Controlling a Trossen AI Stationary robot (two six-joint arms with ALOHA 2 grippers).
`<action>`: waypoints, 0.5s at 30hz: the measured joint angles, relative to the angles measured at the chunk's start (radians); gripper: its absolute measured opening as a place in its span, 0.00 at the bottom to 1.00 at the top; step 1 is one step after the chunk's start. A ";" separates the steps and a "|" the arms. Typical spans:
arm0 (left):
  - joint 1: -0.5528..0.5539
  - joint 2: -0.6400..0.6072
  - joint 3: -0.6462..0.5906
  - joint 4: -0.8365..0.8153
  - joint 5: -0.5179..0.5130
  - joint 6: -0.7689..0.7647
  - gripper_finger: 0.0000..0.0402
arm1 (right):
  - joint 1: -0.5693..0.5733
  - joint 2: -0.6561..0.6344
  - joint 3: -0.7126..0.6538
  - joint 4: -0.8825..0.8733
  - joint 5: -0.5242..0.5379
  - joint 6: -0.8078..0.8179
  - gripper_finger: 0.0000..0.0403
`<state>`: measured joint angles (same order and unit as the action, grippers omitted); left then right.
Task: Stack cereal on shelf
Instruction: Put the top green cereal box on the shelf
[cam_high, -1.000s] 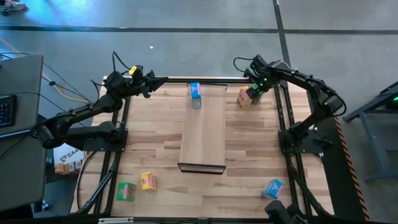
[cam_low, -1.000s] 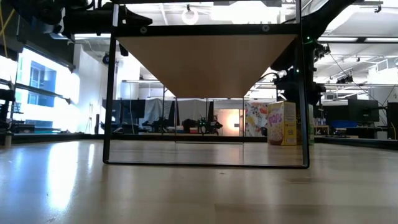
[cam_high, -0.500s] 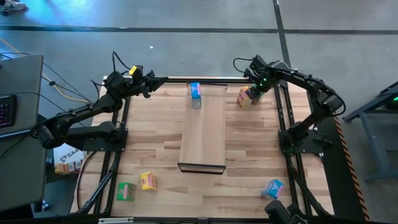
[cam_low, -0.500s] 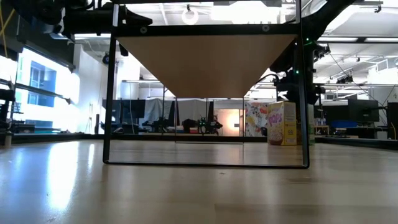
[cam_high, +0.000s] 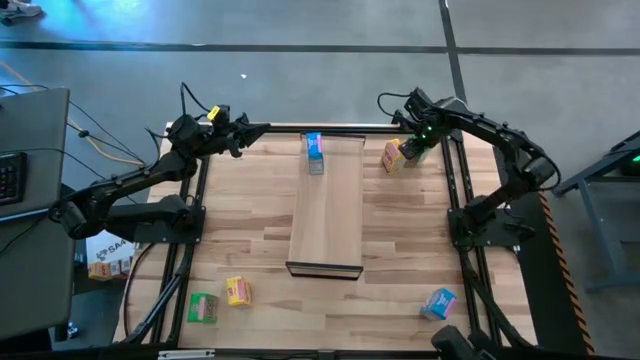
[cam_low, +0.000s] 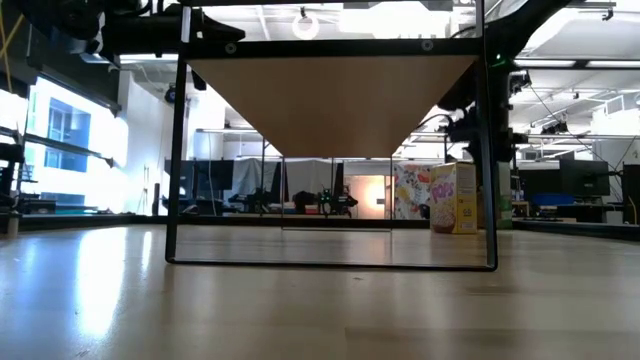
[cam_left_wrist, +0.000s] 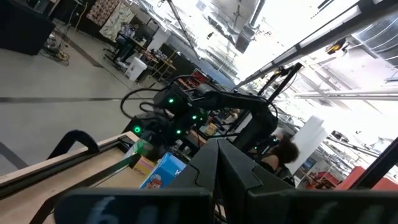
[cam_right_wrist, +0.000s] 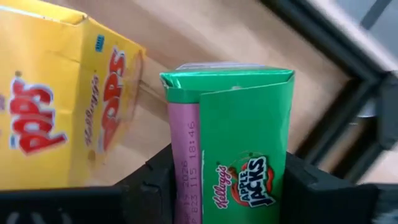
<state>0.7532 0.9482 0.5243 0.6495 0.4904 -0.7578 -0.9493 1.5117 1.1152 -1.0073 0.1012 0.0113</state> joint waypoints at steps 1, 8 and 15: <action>0.000 0.000 0.000 0.000 0.000 0.000 0.00 | 0.000 -0.015 0.003 -0.012 0.010 -0.006 0.39; 0.000 0.000 0.000 0.000 0.000 0.000 0.00 | 0.000 -0.112 0.161 -0.197 0.066 0.004 0.38; 0.000 0.000 0.000 0.000 0.000 -0.017 0.00 | 0.045 -0.150 0.504 -0.383 0.030 0.067 0.38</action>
<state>0.7530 0.9482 0.5243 0.6491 0.4904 -0.7744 -0.9047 1.3613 1.6196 -1.3901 0.1316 0.0781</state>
